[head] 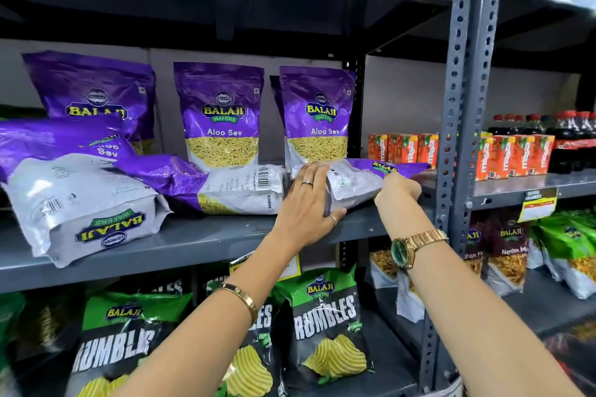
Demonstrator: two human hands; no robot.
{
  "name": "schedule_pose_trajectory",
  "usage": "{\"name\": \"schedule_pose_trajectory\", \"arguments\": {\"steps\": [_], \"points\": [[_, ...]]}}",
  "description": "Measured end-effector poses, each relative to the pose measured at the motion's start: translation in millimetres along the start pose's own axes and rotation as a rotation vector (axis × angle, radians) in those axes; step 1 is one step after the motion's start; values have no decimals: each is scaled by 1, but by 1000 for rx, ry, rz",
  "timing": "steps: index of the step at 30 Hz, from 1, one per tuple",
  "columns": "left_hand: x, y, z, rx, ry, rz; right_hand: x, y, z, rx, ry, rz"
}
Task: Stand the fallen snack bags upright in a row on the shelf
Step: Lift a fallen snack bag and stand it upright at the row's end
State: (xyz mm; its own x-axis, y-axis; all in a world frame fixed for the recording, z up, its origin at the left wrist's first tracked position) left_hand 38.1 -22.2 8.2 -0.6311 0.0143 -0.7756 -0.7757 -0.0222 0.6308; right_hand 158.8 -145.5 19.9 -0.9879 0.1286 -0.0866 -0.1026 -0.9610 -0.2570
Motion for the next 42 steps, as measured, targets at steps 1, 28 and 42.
{"name": "schedule_pose_trajectory", "arguments": {"steps": [1,28,42], "points": [[1,2,-1,41,6,-2,-4,1,2,67,26,12],[-35,-43,6,646,504,319,-42,-35,45,-361,214,372],[-48,-54,0,635,616,261,-70,-71,-9,-90,-27,700]]}}
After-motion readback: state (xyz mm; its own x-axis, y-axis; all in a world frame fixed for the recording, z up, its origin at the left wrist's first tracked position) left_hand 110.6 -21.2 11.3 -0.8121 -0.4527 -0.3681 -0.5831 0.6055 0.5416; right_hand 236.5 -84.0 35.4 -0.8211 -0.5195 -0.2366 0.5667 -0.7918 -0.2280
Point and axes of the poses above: each hand's wrist, its own x-axis away from the middle knuckle, its own y-axis out of the back of the hand, z = x × y, the point moved 2 cm from there along -x, towards the middle knuckle, and after that the axes turned 6 degrees about -x, right-handed, at the moved point
